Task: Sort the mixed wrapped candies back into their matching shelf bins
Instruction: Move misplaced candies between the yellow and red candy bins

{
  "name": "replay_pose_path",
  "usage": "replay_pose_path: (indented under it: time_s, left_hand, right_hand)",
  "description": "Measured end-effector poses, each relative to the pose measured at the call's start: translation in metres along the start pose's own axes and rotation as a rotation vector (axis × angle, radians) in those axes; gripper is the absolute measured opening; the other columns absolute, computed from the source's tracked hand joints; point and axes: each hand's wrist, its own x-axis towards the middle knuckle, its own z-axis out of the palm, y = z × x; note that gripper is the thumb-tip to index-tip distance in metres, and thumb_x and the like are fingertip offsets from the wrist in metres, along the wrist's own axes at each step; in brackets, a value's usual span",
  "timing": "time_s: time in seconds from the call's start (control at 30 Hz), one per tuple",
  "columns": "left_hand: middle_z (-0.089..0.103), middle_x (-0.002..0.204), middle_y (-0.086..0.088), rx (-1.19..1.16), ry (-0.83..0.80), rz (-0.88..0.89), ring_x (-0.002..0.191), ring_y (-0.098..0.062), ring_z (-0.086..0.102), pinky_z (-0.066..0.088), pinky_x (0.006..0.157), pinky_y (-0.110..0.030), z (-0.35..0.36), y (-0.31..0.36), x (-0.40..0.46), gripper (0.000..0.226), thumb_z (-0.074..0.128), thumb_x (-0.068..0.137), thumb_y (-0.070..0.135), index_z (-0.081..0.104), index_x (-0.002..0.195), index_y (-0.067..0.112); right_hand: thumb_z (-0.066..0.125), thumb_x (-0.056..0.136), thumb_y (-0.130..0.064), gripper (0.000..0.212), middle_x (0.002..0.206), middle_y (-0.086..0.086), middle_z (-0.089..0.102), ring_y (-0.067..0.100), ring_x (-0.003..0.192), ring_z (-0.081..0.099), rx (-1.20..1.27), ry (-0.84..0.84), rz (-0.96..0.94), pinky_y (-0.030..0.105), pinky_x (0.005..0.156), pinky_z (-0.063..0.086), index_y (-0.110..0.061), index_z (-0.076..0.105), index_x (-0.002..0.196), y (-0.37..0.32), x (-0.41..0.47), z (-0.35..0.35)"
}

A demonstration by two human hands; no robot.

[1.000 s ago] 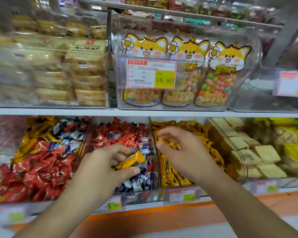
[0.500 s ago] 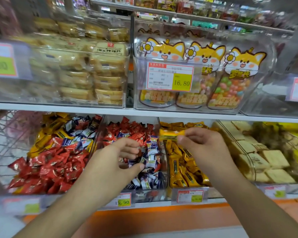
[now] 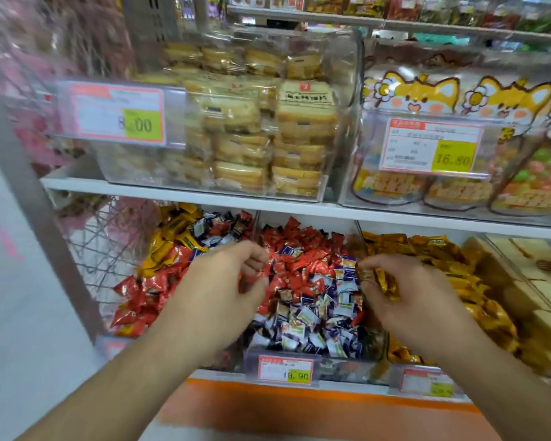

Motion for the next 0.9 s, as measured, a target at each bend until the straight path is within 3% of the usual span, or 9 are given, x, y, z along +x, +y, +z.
replay_pose_path:
  time_s: [0.07, 0.1, 0.2, 0.37, 0.47, 0.53, 0.6, 0.73, 0.9]
  left_hand:
    - [0.062, 0.1, 0.019, 0.023, 0.037, -0.055, 0.094, 0.004, 0.056, 0.04, 0.068, -0.005, -0.007, -0.018, 0.008, 0.019, 0.07, 0.096, 0.024, 0.063, 0.11, 0.034]
    - [0.062, 0.098, 0.019, 0.028, 0.053, -0.083, 0.092, 0.004, 0.057, 0.039, 0.067, -0.004, -0.009, -0.028, 0.012, 0.019, 0.07, 0.096, 0.022, 0.064, 0.109, 0.032]
    - [0.063, 0.097, 0.017, 0.075, 0.036, -0.134, 0.087, 0.002, 0.058, 0.038, 0.069, -0.005, -0.009, -0.051, 0.024, 0.022, 0.072, 0.095, 0.023, 0.069, 0.116, 0.026]
    - [0.065, 0.116, 0.002, 0.145, -0.053, -0.12, 0.103, -0.016, 0.06, 0.052, 0.089, -0.03, 0.002, -0.068, 0.037, 0.044, 0.073, 0.094, 0.035, 0.065, 0.136, 0.027]
    - [0.059, 0.13, -0.001, 0.215, -0.106, -0.105, 0.126, -0.027, 0.049, 0.044, 0.107, -0.043, 0.008, -0.072, 0.044, 0.048, 0.07, 0.095, 0.039, 0.059, 0.142, 0.037]
    - [0.057, 0.13, 0.003, 0.239, -0.12, -0.108, 0.127, -0.026, 0.046, 0.041, 0.109, -0.044, 0.01, -0.072, 0.044, 0.04, 0.07, 0.095, 0.04, 0.063, 0.135, 0.04]
    - [0.06, 0.119, 0.007, 0.192, -0.08, -0.098, 0.118, -0.02, 0.05, 0.046, 0.1, -0.037, 0.009, -0.071, 0.043, 0.028, 0.075, 0.092, 0.036, 0.07, 0.12, 0.037]
    - [0.065, 0.088, 0.014, 0.062, 0.061, -0.143, 0.082, -0.008, 0.063, 0.049, 0.064, -0.019, -0.003, -0.067, 0.042, 0.008, 0.07, 0.096, 0.023, 0.071, 0.093, 0.03]
    - [0.064, 0.101, 0.009, 0.005, 0.058, -0.196, 0.059, -0.006, 0.057, 0.043, 0.046, -0.022, -0.015, -0.065, 0.04, 0.013, 0.066, 0.1, 0.026, 0.069, 0.101, 0.037]
  right_hand:
    - [0.065, 0.099, -0.033, 0.03, 0.136, -0.011, 0.06, 0.005, 0.114, 0.06, -0.003, -0.011, 0.003, 0.016, 0.091, 0.045, -0.034, 0.064, 0.129, -0.003, 0.001, 0.006]
    - [0.065, 0.098, -0.031, 0.03, 0.134, -0.011, 0.061, 0.012, 0.125, 0.056, -0.002, -0.009, 0.011, 0.023, 0.097, 0.044, -0.033, 0.065, 0.128, -0.004, 0.001, 0.008]
    - [0.068, 0.096, -0.025, 0.028, 0.119, -0.013, 0.06, 0.016, 0.124, 0.056, -0.025, -0.006, 0.02, 0.023, 0.094, 0.041, -0.028, 0.069, 0.124, -0.006, 0.001, 0.012]
    - [0.074, 0.091, -0.016, 0.024, 0.109, -0.016, 0.057, 0.018, 0.119, 0.059, -0.076, 0.008, -0.005, 0.025, 0.094, 0.04, -0.022, 0.075, 0.114, -0.003, -0.003, 0.016]
    - [0.076, 0.089, -0.013, 0.024, 0.11, -0.017, 0.058, 0.017, 0.121, 0.058, -0.078, 0.016, -0.019, 0.026, 0.097, 0.039, -0.023, 0.075, 0.111, -0.001, -0.004, 0.019]
    - [0.076, 0.088, -0.012, 0.024, 0.109, -0.017, 0.06, 0.016, 0.12, 0.057, -0.079, 0.017, -0.023, 0.027, 0.097, 0.039, -0.023, 0.075, 0.109, -0.001, -0.003, 0.02]
    - [0.076, 0.087, -0.011, 0.024, 0.108, -0.017, 0.061, 0.015, 0.12, 0.055, -0.084, 0.018, -0.022, 0.027, 0.097, 0.039, -0.023, 0.076, 0.108, -0.001, -0.002, 0.021]
    - [0.076, 0.088, -0.012, 0.024, 0.106, -0.017, 0.06, 0.014, 0.12, 0.054, -0.091, 0.016, -0.017, 0.027, 0.096, 0.037, -0.024, 0.075, 0.109, -0.002, -0.001, 0.02]
    - [0.073, 0.092, -0.016, 0.023, 0.107, -0.018, 0.055, 0.011, 0.122, 0.05, -0.063, 0.01, 0.002, 0.024, 0.097, 0.035, -0.026, 0.073, 0.113, -0.004, -0.001, 0.017]
